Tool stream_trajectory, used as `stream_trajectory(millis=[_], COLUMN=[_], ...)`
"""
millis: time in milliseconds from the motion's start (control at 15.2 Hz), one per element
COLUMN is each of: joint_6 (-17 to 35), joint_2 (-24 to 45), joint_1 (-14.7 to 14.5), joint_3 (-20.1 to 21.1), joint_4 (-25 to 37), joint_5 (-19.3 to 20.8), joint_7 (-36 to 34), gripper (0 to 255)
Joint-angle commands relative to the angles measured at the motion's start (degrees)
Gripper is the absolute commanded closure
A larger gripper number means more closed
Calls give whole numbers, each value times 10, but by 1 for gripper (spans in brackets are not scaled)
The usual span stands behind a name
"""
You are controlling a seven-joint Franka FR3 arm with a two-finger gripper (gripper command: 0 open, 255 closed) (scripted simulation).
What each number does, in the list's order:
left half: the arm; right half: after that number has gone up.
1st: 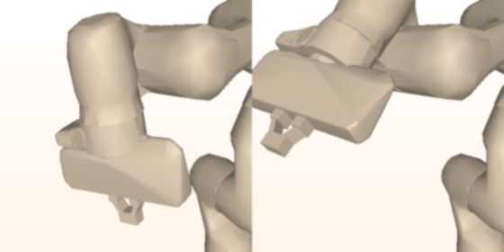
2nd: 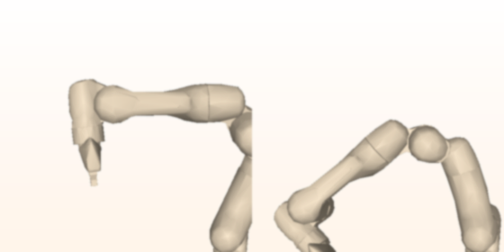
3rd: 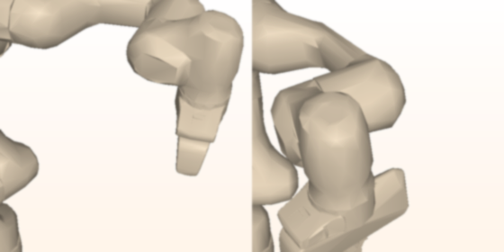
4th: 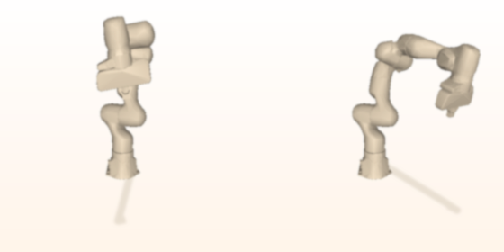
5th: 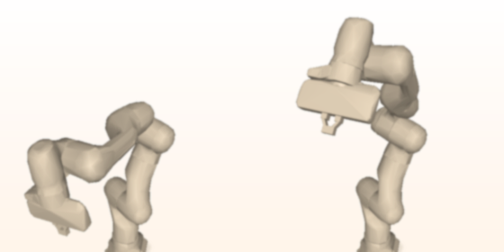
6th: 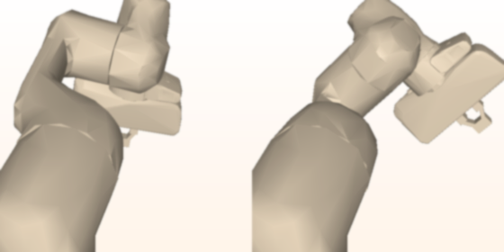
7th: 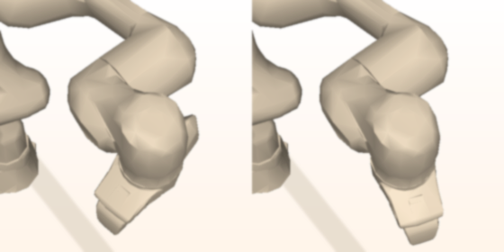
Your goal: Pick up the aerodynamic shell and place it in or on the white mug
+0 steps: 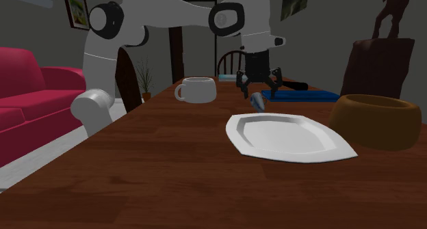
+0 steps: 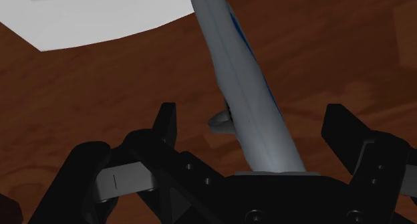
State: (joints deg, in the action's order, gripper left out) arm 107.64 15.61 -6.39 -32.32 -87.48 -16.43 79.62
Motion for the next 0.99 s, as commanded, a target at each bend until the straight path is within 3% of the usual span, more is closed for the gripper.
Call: stream_trajectory(millis=[0, 594, 924], joint_6=[0, 0, -39], joint_2=[0, 0, 3], joint_1=[0, 0, 5], joint_3=[0, 0, -1], joint_4=[0, 0, 42], joint_5=[0, 0, 1], joint_7=[0, 0, -5], gripper=[255, 255, 255])
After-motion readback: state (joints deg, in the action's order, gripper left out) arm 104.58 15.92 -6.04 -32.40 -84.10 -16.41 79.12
